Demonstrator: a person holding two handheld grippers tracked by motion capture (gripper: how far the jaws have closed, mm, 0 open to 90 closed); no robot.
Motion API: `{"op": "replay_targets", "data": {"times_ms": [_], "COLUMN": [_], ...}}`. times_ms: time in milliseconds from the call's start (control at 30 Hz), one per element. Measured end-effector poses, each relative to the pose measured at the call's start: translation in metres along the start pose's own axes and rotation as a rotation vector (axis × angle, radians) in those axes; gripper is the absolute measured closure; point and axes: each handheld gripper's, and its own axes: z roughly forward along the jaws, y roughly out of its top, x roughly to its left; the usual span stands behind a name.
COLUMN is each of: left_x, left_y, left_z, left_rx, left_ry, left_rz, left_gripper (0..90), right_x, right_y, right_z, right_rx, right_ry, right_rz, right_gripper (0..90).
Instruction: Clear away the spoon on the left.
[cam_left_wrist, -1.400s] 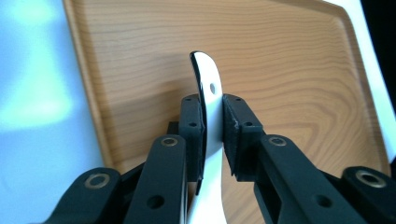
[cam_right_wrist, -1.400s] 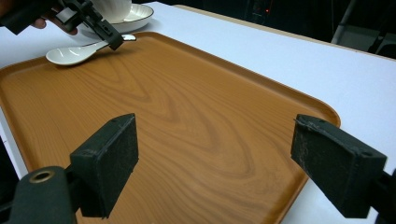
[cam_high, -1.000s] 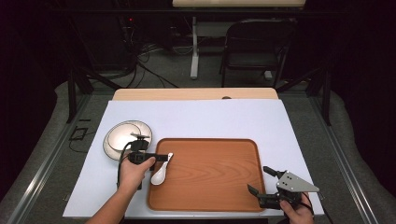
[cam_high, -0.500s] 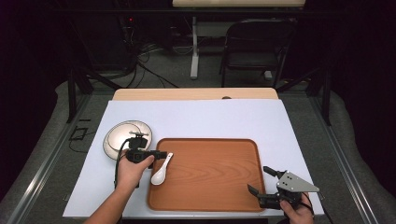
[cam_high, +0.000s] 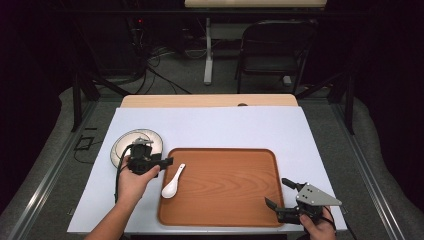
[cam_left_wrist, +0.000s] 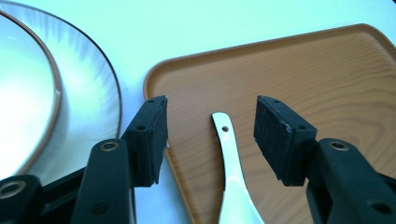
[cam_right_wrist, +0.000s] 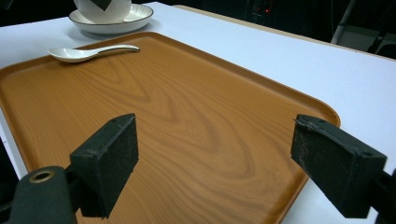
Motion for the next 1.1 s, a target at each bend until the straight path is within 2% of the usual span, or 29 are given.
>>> {"op": "replay_targets", "data": {"times_ms": [67, 100, 433, 533, 567, 600, 633, 667, 767, 833, 1100], "left_x": [0.000, 0.001, -0.001, -0.003, -0.005, -0.005, -0.006, -0.006, -0.009, -0.010, -0.014], "left_y": [0.000, 0.001, 0.000, 0.000, -0.001, -0.001, -0.002, -0.002, -0.005, -0.007, -0.021], "left_z": [-0.002, -0.005, -0.019, -0.022, -0.024, -0.024, -0.027, -0.027, -0.034, -0.037, -0.050], "left_rx": [-0.012, -0.027, -0.101, -0.110, -0.123, -0.123, -0.135, -0.135, -0.158, -0.165, -0.200], "left_ry": [0.012, 0.026, 0.045, 0.050, 0.060, 0.060, 0.067, 0.067, 0.080, 0.084, 0.064], "left_rz": [0.014, 0.034, 0.115, 0.133, 0.155, 0.155, 0.183, 0.183, 0.222, 0.236, 0.233], "left_gripper": [42.9, 42.7, 41.8, 40.8, 39.4, 39.0, 38.5, 38.1, 37.8, 37.4, 37.4], "right_x": [0.000, 0.000, 0.000, 0.000, 0.000, 0.000, 0.000, 0.000, 0.000, 0.000, 0.000], "right_y": [0.000, 0.000, 0.000, 0.000, 0.000, 0.000, 0.000, 0.000, 0.000, 0.000, 0.000], "right_z": [0.000, 0.000, 0.001, 0.000, 0.000, 0.000, 0.000, 0.000, 0.000, 0.000, 0.000], "right_rx": [0.000, 0.000, 0.001, 0.002, 0.001, 0.001, 0.001, 0.001, 0.001, 0.001, 0.000], "right_ry": [0.000, 0.000, 0.001, 0.000, 0.000, 0.000, 0.000, 0.000, 0.000, -0.001, -0.001], "right_rz": [0.001, 0.002, 0.001, 0.000, 0.000, 0.000, 0.000, 0.000, -0.001, -0.001, -0.001], "right_gripper": [14.4, 14.4, 14.4, 14.4, 14.4, 14.4, 14.4, 14.4, 14.4, 14.4, 14.4]}}
